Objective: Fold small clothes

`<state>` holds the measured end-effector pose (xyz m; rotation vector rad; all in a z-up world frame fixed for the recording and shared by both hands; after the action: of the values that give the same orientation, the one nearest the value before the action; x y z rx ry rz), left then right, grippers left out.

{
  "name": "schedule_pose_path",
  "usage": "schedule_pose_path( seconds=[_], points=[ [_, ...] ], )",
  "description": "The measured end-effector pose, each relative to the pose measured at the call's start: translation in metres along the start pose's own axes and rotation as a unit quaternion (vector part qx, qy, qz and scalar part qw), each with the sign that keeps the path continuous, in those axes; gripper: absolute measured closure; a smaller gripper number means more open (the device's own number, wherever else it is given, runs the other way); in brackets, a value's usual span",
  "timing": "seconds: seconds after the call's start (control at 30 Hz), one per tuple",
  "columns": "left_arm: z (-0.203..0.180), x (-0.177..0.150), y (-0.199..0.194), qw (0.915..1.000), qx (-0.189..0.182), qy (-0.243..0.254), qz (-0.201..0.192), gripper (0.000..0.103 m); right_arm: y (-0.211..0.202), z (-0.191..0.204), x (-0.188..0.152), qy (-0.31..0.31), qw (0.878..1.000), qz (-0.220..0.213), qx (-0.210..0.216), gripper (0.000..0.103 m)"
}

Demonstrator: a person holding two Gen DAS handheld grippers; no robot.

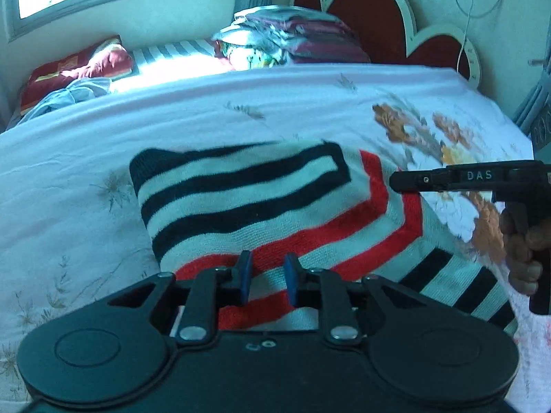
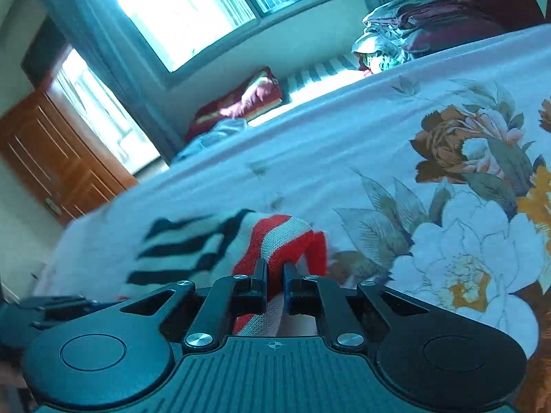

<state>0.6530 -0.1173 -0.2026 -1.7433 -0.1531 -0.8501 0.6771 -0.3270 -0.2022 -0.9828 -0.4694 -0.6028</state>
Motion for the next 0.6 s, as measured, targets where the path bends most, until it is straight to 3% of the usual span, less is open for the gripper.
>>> schedule_pose_path(
  seconds=[0.03, 0.17, 0.23, 0.33, 0.43, 0.53, 0.6],
  points=[
    [-0.001, 0.000, 0.002, 1.0000, -0.002, 0.002, 0.001, 0.084, 0.009, -0.004, -0.011, -0.017, 1.000, 0.019, -0.017, 0.095],
    [-0.002, -0.001, 0.003, 1.0000, -0.003, 0.000, 0.003, 0.084, 0.009, -0.005, -0.016, -0.012, 0.999, 0.019, -0.023, 0.095],
    [-0.004, -0.001, -0.011, 1.0000, 0.004, 0.006, -0.007, 0.084, -0.004, 0.002, -0.013, -0.023, 0.999, 0.007, -0.033, 0.094],
    [-0.019, -0.013, -0.045, 0.9989, -0.004, 0.022, -0.040, 0.083, -0.040, 0.025, -0.012, -0.056, 0.998, -0.016, -0.009, 0.094],
    [-0.029, -0.035, -0.067, 0.9985, 0.000, 0.023, -0.050, 0.083, -0.075, 0.063, -0.035, -0.119, 0.993, -0.011, 0.025, 0.095],
    [-0.033, -0.054, -0.084, 0.9983, 0.001, 0.011, -0.057, 0.083, -0.089, 0.087, -0.067, -0.182, 0.983, 0.012, 0.014, 0.095],
    [-0.034, -0.064, -0.088, 0.9985, 0.008, 0.007, -0.054, 0.084, -0.090, 0.092, -0.091, -0.222, 0.974, 0.031, -0.016, 0.095]
  ],
)
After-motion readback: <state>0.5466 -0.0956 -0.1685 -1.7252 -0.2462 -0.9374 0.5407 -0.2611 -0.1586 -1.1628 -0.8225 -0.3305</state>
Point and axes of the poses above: each gripper's, at about its wrist camera, not at the fingertips, and y roughly the way its jaws point, z to its left, x to its top, the point moved 9 cm from there along y, roughly the way its jaws point, and after that the axes turned 1 degree about -y, right-handed, at the moved point
